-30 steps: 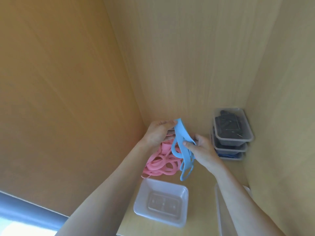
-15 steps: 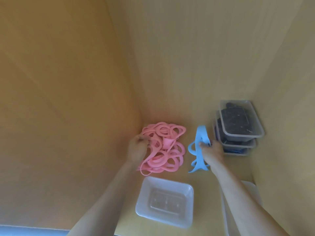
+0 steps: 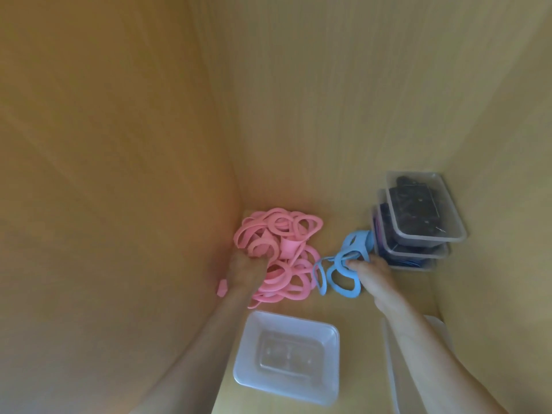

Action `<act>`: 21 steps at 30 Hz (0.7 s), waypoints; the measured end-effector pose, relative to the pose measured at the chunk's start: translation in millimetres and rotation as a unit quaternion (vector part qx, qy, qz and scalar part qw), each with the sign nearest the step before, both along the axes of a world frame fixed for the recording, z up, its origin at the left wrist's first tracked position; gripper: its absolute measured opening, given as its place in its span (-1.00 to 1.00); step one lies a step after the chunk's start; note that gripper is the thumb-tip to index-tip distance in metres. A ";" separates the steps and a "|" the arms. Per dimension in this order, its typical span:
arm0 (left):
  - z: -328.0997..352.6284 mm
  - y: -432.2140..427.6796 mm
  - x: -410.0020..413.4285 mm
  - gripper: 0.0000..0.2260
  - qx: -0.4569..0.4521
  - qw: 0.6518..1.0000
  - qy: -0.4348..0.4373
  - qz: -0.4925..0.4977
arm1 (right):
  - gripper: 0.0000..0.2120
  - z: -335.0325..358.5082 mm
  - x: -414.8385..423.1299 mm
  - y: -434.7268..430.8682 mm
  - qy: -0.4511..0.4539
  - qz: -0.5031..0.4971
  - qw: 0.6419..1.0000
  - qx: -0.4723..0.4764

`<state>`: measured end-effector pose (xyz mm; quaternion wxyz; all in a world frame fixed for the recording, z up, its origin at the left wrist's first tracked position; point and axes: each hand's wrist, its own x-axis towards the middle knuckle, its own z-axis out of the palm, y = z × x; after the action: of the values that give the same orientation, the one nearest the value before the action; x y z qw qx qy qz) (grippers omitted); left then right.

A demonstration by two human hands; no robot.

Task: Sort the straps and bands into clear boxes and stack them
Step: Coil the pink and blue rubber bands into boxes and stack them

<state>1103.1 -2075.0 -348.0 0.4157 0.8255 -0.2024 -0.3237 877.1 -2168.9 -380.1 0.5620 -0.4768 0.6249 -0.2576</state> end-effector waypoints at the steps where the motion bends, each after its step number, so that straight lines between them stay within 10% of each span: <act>1: 0.4 -1.5 1.1 -0.79 -0.009 1.000 0.009 0.014 | -0.91 3.0 -1.9 4.0 0.012 0.008 1.000 -0.005; 6: 7.6 -1.8 8.1 -0.81 -0.065 0.995 0.064 0.051 | -0.95 18.1 -6.5 28.1 0.158 0.089 0.981 -0.069; 11: 15.5 10.2 12.7 -0.77 -0.123 0.981 0.119 0.087 | -0.74 41.9 9.3 44.0 0.389 0.147 0.889 -0.193; 21: 31.1 50.6 21.7 -0.83 -0.163 0.967 0.193 0.021 | -0.82 15.5 94.8 59.5 0.158 0.286 0.944 -0.041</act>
<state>1124.7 -2024.4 -316.9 0.5824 0.6726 -0.1510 -0.4308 971.9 -2109.4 -364.6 0.4858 -0.6928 0.5319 -0.0332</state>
